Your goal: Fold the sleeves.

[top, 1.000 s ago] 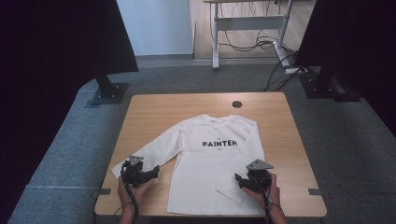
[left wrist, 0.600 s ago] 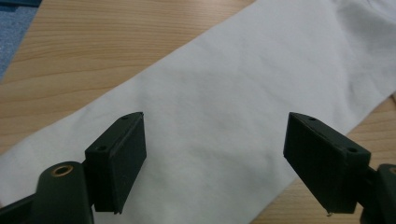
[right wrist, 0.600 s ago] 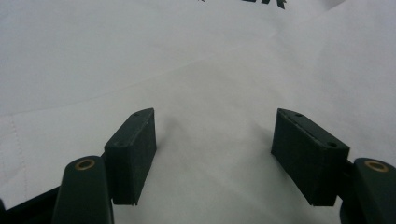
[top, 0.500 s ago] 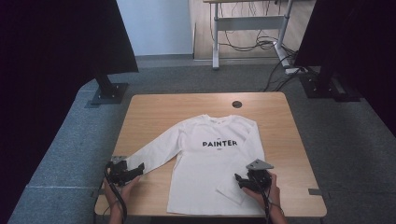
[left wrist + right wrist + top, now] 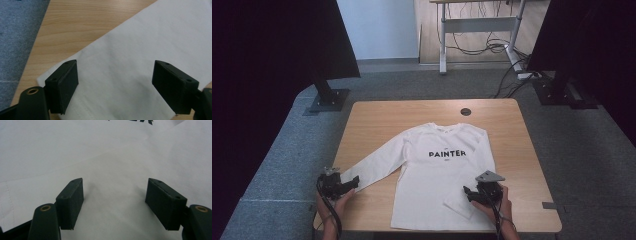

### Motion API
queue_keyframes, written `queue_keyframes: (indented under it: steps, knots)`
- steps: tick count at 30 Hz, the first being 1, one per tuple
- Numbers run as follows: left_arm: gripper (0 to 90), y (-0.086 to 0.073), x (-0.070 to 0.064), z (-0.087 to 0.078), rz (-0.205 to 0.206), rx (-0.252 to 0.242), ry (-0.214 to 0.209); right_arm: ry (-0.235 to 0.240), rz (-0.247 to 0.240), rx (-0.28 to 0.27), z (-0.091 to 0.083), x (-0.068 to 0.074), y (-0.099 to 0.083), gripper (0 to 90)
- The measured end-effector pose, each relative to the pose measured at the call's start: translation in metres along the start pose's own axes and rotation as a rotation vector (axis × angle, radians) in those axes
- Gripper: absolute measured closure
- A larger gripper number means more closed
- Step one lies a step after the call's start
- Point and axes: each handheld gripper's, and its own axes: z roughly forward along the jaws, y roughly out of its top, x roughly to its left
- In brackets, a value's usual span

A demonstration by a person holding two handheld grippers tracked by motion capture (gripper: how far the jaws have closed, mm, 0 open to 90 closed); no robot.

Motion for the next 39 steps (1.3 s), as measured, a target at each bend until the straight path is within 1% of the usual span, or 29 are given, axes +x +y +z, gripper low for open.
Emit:
queue_keyframes:
  steps: [4, 11, 14, 19, 24, 28, 31, 36, 39]
  knots:
    - [20.7, 0.0, 0.005, -0.002, 0.003, 0.002, 0.015, 0.0, 0.0, 0.0, 0.0, 0.0, 0.0, 30.1]
    - [20.8, -0.001, 0.012, -0.004, -0.005, 0.002, 0.042, 0.0, 0.0, 0.0, 0.0, 0.0, 0.0, 30.1]
    - [20.8, -0.001, 0.014, -0.004, -0.013, 0.001, 0.039, 0.0, 0.0, 0.0, 0.0, 0.0, 0.0, 30.1]
    - [20.8, -0.001, 0.016, -0.005, -0.014, 0.002, 0.04, 0.0, 0.0, 0.0, 0.0, 0.0, 0.0, 30.1]
    - [20.8, -0.001, 0.023, -0.006, -0.033, -0.006, 0.041, 0.0, 0.0, 0.0, 0.0, 0.0, 0.0, 30.1]
    - [20.8, -0.001, 0.027, -0.007, -0.041, -0.005, 0.054, 0.0, 0.0, 0.0, 0.0, 0.0, 0.0, 30.1]
    - [20.9, -0.002, 0.03, -0.007, -0.054, -0.008, 0.047, 0.0, 0.0, 0.0, 0.0, 0.0, 0.0, 30.1]
    - [24.0, -0.001, 0.026, -0.006, -0.033, -0.006, 0.05, 0.0, 0.0, 0.0, 0.0, 0.0, 0.0, 30.1]
    - [30.7, -0.001, 0.022, -0.005, -0.003, -0.002, 0.063, 0.0, 0.0, 0.0, 0.0, 0.0, 0.0, 30.1]
